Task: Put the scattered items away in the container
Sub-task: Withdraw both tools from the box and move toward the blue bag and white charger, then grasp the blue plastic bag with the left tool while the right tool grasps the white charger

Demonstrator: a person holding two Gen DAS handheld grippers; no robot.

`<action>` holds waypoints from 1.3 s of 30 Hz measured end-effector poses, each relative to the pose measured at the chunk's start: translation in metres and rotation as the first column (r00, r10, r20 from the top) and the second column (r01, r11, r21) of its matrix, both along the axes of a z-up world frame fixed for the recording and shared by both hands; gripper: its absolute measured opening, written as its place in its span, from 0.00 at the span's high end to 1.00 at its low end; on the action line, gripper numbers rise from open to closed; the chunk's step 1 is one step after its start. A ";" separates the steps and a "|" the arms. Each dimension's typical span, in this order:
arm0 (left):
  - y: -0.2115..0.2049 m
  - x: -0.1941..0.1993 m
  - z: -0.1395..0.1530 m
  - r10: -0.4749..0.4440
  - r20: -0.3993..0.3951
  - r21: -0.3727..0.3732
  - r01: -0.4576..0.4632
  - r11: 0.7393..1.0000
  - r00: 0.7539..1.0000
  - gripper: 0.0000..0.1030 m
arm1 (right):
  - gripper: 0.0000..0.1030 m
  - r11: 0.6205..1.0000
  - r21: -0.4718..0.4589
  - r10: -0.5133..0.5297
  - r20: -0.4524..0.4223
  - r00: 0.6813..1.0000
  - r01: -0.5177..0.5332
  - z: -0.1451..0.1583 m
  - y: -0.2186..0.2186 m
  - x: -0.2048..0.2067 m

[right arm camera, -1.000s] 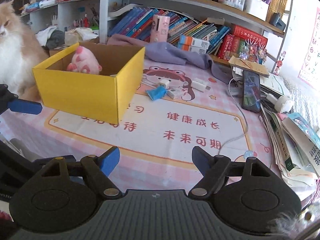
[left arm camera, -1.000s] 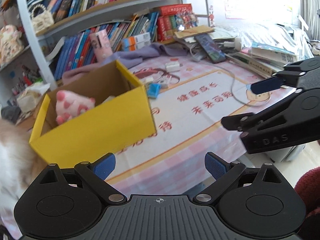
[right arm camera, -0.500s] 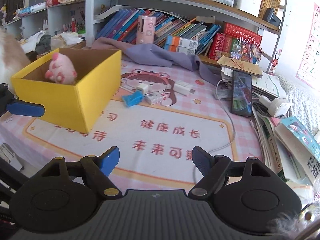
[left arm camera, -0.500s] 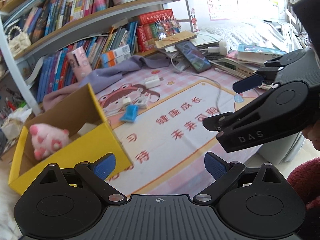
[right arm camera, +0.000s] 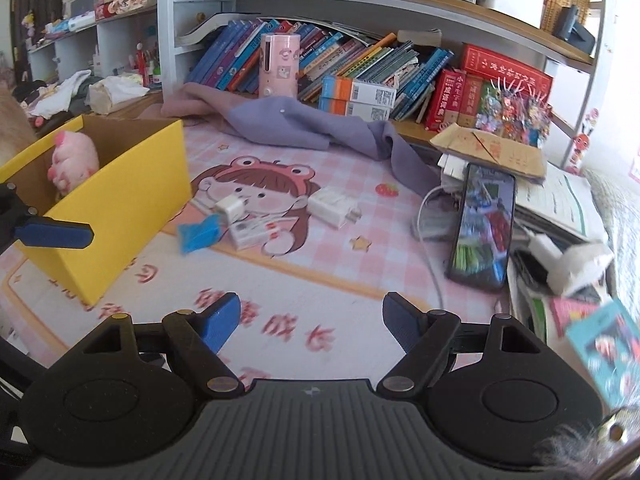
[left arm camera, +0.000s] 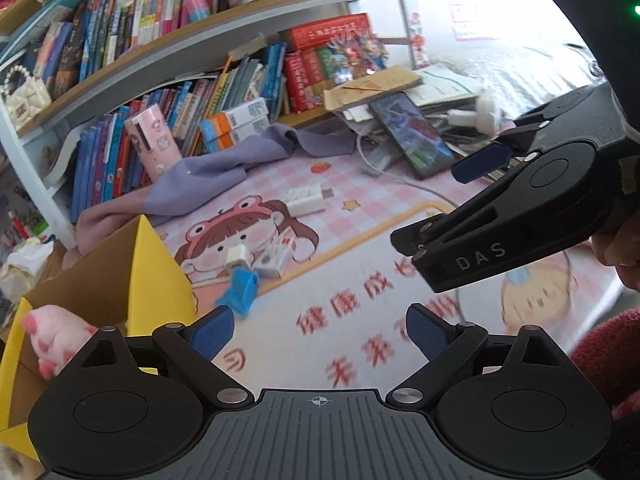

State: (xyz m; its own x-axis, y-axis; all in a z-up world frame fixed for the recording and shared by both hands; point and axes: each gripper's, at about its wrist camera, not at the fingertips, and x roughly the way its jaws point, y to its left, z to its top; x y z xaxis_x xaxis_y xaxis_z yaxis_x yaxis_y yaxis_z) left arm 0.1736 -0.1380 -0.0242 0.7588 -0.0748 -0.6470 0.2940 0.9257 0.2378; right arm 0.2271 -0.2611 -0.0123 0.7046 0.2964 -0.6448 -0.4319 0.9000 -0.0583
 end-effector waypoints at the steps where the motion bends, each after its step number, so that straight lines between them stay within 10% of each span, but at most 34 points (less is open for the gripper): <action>1: -0.003 0.006 0.000 0.019 -0.004 -0.001 -0.019 1.000 1.000 0.09 | 0.25 1.000 0.006 0.010 -0.004 1.000 -0.010 -0.001 -0.004 0.008; 25: 0.002 0.138 -0.048 0.452 -0.079 0.069 -0.448 0.892 0.888 0.34 | 0.28 0.980 -0.001 0.198 -0.032 0.980 -0.198 -0.035 0.005 0.171; 39: 0.026 0.166 -0.066 0.556 -0.153 0.037 -0.558 0.829 0.817 0.42 | 0.47 0.972 -0.080 0.223 0.029 0.974 -0.220 -0.068 0.029 0.221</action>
